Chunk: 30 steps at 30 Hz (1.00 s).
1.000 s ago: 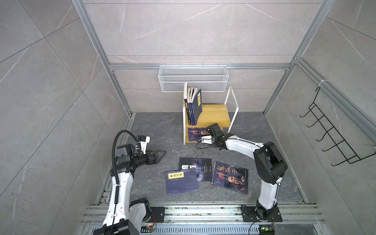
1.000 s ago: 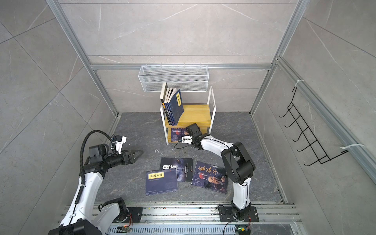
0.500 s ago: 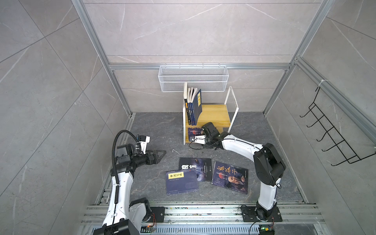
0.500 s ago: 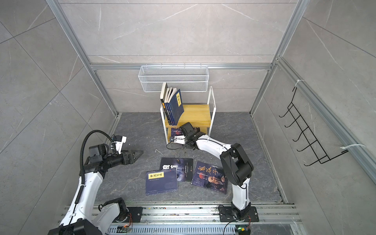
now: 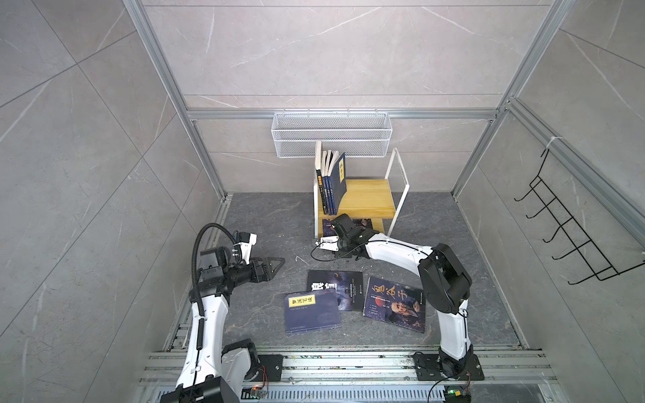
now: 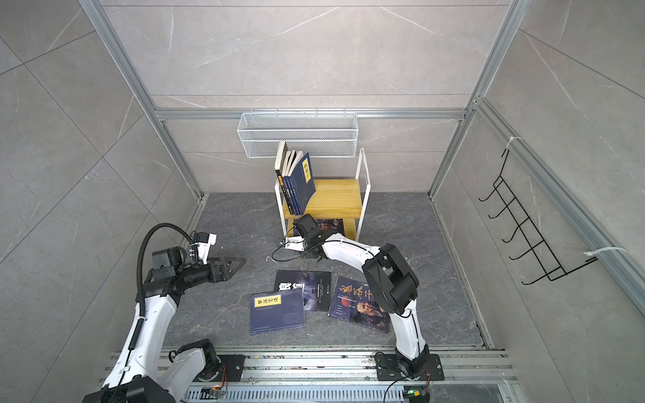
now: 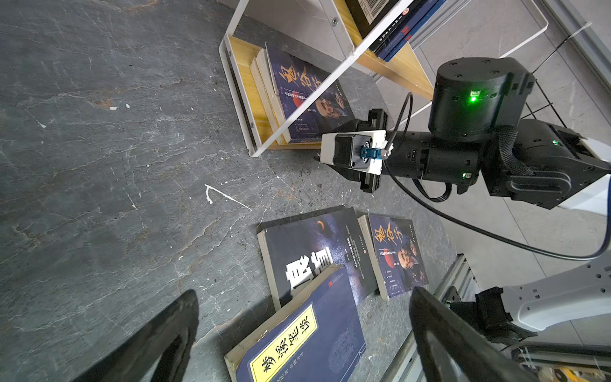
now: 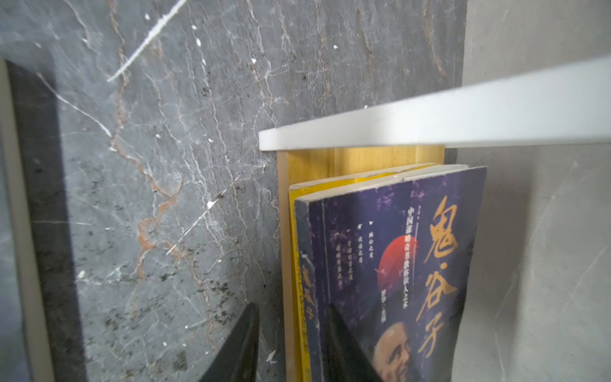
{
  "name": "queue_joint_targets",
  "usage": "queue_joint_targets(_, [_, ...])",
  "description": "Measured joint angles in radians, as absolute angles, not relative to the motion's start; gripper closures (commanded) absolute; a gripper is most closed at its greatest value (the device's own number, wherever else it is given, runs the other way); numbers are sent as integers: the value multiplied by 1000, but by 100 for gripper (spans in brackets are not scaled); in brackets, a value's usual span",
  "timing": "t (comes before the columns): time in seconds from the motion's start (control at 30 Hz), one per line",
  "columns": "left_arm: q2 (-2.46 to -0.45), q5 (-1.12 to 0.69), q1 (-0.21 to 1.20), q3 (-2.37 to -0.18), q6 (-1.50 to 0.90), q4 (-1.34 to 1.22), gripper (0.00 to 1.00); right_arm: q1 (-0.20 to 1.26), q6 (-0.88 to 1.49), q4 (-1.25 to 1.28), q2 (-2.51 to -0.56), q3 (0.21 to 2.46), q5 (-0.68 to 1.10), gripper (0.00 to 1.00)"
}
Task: Stacking books/files
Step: Move the book to the bookshelf.
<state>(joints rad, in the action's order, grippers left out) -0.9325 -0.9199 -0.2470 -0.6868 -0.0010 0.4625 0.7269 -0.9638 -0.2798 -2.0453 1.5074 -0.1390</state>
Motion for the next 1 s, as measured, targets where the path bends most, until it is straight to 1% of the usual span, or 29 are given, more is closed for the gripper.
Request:
queue_joint_targets(0.13, [-932, -920, -248, -684, -1, 463, 0, 727, -964, -268, -2069, 1526, -153, 68])
queue_joint_targets(0.47, [-926, -920, -250, -683, -1, 463, 0, 727, -968, -247, -2097, 1559, -172, 79])
queue_joint_targets(0.73, [-926, -920, -252, -682, -1, 463, 0, 727, -969, -242, -2110, 1584, -179, 79])
queue_joint_targets(1.0, [-926, -921, -253, -682, -1, 463, 0, 728, -972, -240, -2114, 1592, -183, 78])
